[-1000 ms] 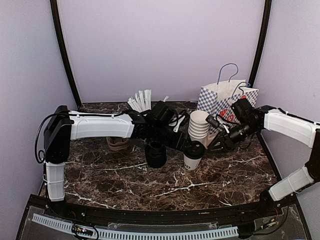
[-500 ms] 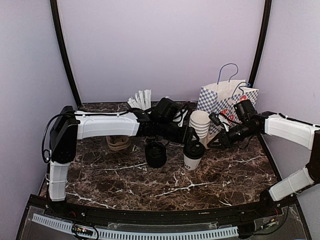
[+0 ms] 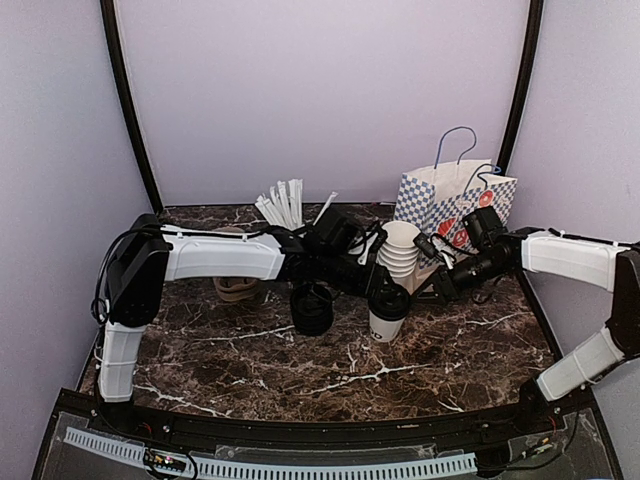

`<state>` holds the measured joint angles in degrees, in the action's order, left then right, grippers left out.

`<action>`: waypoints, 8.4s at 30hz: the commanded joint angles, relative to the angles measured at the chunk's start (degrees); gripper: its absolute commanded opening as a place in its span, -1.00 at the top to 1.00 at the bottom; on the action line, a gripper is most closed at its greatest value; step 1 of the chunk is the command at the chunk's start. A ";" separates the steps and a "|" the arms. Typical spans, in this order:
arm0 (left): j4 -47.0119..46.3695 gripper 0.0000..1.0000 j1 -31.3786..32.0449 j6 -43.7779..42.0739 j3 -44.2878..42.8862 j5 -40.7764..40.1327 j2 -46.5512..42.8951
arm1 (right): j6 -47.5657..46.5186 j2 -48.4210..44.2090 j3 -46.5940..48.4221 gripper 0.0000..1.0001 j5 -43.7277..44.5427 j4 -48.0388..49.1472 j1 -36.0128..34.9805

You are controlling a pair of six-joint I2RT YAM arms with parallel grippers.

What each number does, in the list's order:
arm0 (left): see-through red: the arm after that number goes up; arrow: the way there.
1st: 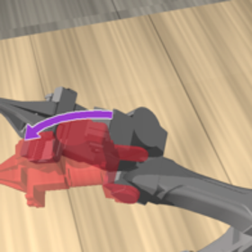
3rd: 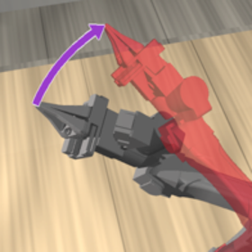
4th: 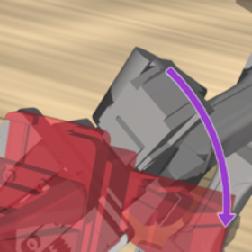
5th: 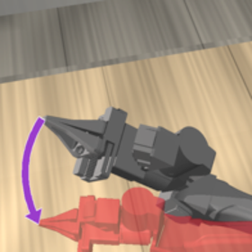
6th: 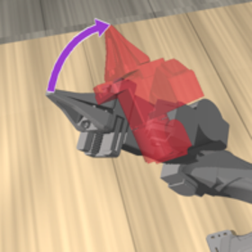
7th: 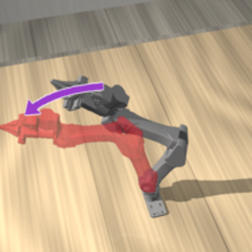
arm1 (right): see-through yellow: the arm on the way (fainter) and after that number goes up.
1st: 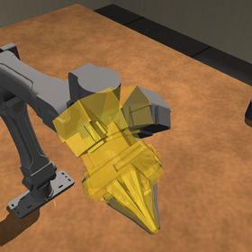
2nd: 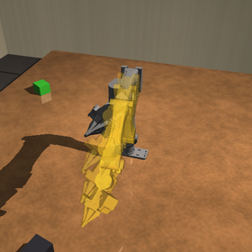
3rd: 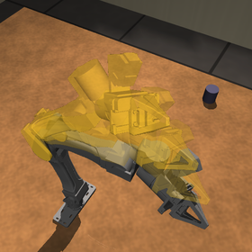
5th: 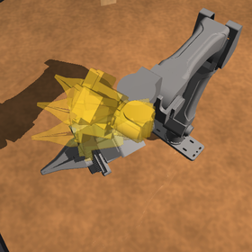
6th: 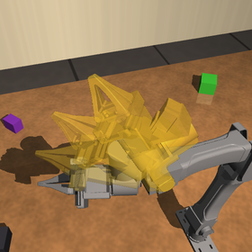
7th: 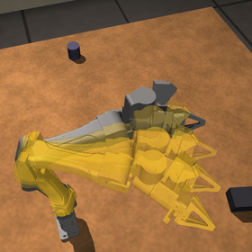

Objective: Pack the takeout coffee

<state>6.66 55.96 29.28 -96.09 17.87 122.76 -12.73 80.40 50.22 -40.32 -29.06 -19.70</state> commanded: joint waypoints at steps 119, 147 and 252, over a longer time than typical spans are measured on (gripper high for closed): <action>21.09 -0.90 8.01 -16.36 -11.33 -18.95 -1.63 | -3.99 -21.22 1.26 -0.84 -0.44 2.25 11.89; 24.52 -0.75 10.04 -20.81 -13.04 -24.83 1.08 | -3.39 -21.17 1.20 -0.86 -0.03 2.38 11.98; 23.86 -0.67 -41.72 -11.76 24.04 -29.19 -49.55 | -2.77 -20.55 2.69 -0.86 -1.37 1.95 12.23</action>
<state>28.45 9.85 15.33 -69.04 -10.15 72.64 -15.77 59.68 51.75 -40.97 -28.69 -7.79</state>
